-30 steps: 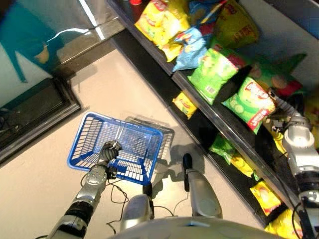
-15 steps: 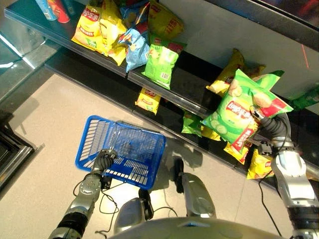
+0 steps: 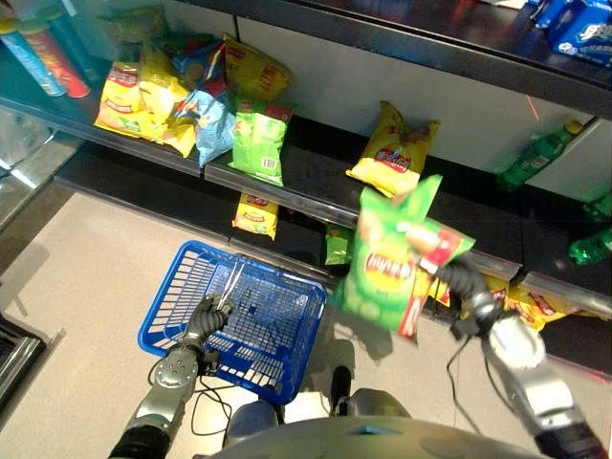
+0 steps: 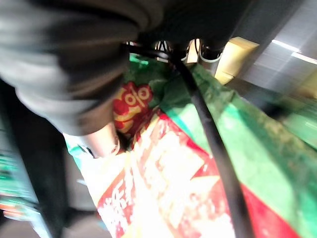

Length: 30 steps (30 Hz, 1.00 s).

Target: Pick up the snacks into the basket

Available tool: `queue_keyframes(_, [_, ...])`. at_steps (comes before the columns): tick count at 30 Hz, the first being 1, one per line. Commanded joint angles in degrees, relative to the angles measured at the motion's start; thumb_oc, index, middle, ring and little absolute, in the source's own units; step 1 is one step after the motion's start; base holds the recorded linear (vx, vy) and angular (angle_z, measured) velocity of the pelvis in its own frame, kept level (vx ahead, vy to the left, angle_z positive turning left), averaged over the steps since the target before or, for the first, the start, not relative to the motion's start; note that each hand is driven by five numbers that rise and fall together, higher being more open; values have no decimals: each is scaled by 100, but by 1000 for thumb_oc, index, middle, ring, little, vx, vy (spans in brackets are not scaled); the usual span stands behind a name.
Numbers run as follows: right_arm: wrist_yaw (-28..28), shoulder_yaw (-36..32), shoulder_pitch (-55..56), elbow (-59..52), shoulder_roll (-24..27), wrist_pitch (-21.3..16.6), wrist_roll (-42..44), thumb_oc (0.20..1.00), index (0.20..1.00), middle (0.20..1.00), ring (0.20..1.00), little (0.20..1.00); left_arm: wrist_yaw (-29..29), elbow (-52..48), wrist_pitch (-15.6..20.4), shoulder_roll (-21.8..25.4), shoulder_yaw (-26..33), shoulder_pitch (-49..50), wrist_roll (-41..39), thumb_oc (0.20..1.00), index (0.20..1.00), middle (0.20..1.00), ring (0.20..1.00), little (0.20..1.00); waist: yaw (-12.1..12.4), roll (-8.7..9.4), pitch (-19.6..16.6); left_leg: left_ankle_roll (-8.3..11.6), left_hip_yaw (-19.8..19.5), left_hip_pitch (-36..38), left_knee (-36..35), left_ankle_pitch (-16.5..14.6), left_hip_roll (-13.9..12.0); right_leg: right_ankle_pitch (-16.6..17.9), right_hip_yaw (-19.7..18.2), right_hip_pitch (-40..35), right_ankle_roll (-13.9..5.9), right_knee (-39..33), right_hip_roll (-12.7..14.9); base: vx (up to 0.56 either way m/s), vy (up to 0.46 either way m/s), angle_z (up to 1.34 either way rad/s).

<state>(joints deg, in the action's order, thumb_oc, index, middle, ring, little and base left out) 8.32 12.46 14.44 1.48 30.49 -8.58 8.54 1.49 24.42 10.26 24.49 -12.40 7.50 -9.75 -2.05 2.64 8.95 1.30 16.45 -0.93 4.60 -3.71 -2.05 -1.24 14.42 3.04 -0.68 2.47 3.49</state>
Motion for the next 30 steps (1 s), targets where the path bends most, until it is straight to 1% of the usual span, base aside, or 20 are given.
queue_keyframes(1, [-169,74,-614,-10,101,-366,-723,200,200,200,200,200,-123,-1021,620,351,-27,-469,-127,200,200,200,200,200,77,-6,-34,-201,-84,-321,117,-14,496,-647,-75,-541,-477,284,-29,-19,-68,24])
queue_keyframes(3, [-189,355,-911,271,169,-343,-942,200,200,200,200,200,-189,-1216,625,348,-168,-578,-222,200,200,200,200,200,185,-16,-2,-142,-694,-463,380,-74,600,-600,-204,-521,-426,264,-53,-45,-58,18])
queue_keyframes(4, [-182,636,-1198,692,158,-322,-1055,200,200,200,200,200,-240,-1443,650,331,-318,-702,-274,200,200,200,200,200,328,-24,48,18,-1516,-540,631,-189,770,-587,-348,-482,-407,331,-39,-58,-30,-1])
queue_keyframes(5, [-184,641,-1210,701,155,-326,-1056,200,200,200,200,200,-240,-1444,649,333,-313,-706,-275,200,200,200,200,200,317,-23,40,18,-1524,-558,623,-167,772,-572,-340,-465,-406,325,-38,-52,7,-15])
queue_keyframes(6, [-177,822,-1375,949,64,-294,-1157,200,200,200,200,200,-295,-1521,624,297,-430,-772,-308,200,200,200,200,200,398,-65,-8,56,-2100,-551,595,-183,829,-553,-435,-428,-396,348,-30,-16,18,-25])
queue_keyframes(7, [-183,829,-1386,964,58,-302,-1160,200,200,200,200,200,-295,-1521,623,299,-427,-773,-308,200,200,200,200,200,386,-63,-8,57,-2111,-551,590,-180,832,-557,-424,-428,-396,351,-28,-12,38,-35])
queue_keyframes(8, [-258,936,-1463,1213,-16,-265,-1314,200,200,200,200,200,-351,-1559,588,264,-606,-897,-337,200,200,200,200,200,376,-144,-72,21,-2204,-525,418,-87,804,-581,-358,-429,-365,375,-36,-2,18,-26])
queue_keyframes(9, [-264,937,-1469,1226,-20,-272,-1318,200,200,200,200,200,-350,-1556,587,263,-609,-903,-337,200,200,200,200,200,369,-143,-72,22,-2213,-521,406,-79,806,-582,-349,-430,-365,375,-34,0,0,0])
queue_keyframes(10, [-322,977,-1497,1356,-82,-267,-1390,200,200,200,200,200,-377,-1541,555,233,-724,-1004,-334,200,200,200,200,200,347,-170,-90,14,-2202,-522,338,-1,798,-589,-237,-435,-348,368,-21,-21,27,48])
queue_keyframes(11, [-368,1078,-1567,1525,-135,-247,-1554,200,200,200,200,200,-449,-1564,522,209,-832,-1053,-361,200,200,200,200,200,333,-191,-118,5,-2292,-505,298,31,840,-609,-146,-446,-332,362,-10,-21,40,64])
queue_keyframes(14, [-400,1414,-1866,1688,-227,-224,-1961,200,200,200,200,200,-620,-1663,396,115,-1061,-1147,-529,200,200,200,200,200,311,-196,-214,-44,-2364,-386,181,33,882,-648,21,-530,-324,329,36,19,46,40])
queue_keyframes(15, [-493,1638,-2086,1780,-217,-225,-2343,200,200,200,200,200,-718,-1630,298,47,-1199,-1212,-652,200,200,200,200,200,316,-189,-253,-76,-2384,-300,118,19,895,-649,20,-572,-327,315,45,22,38,13])
queue_keyframes(16, [-500,1644,-2094,1791,-222,-230,-2349,200,200,200,200,200,-720,-1627,299,47,-1195,-1215,-654,200,200,200,200,200,312,-189,-248,-76,-2385,-294,113,20,895,-649,21,-578,-327,313,45,18,39,19])
queue_keyframes(20, [-540,2083,-2651,1816,-283,-222,-2801,200,200,200,200,200,-892,-1621,163,-16,-1515,-1373,-868,200,200,200,200,200,345,-161,-315,-131,-2358,-146,12,-26,893,-638,-46,-647,-356,278,62,16,38,6])
queue_keyframes(22, [-532,2166,-2819,1708,-296,-217,-2900,200,200,200,200,200,-936,-1656,145,3,-1642,-1447,-792,200,200,200,200,200,350,-141,-327,-152,-2329,-86,-33,-37,889,-644,-63,-669,-371,291,69,8,16,1])
queue_keyframes(25, [-537,2198,-2967,1543,-302,-222,-2941,200,200,200,200,200,-990,-1658,110,44,-1771,-1486,-746,200,200,200,200,200,357,-114,-369,-181,-2303,5,-125,-43,880,-648,-75,-674,-399,338,78,18,21,-2])
queue_keyframes(30, [-627,1936,-2918,1311,-307,-203,-2683,200,200,200,200,200,-961,-1587,106,114,-1760,-1405,-621,200,200,200,200,200,355,-65,-432,-212,-2231,126,-240,-48,841,-635,-161,-685,-435,372,66,13,5,-5])
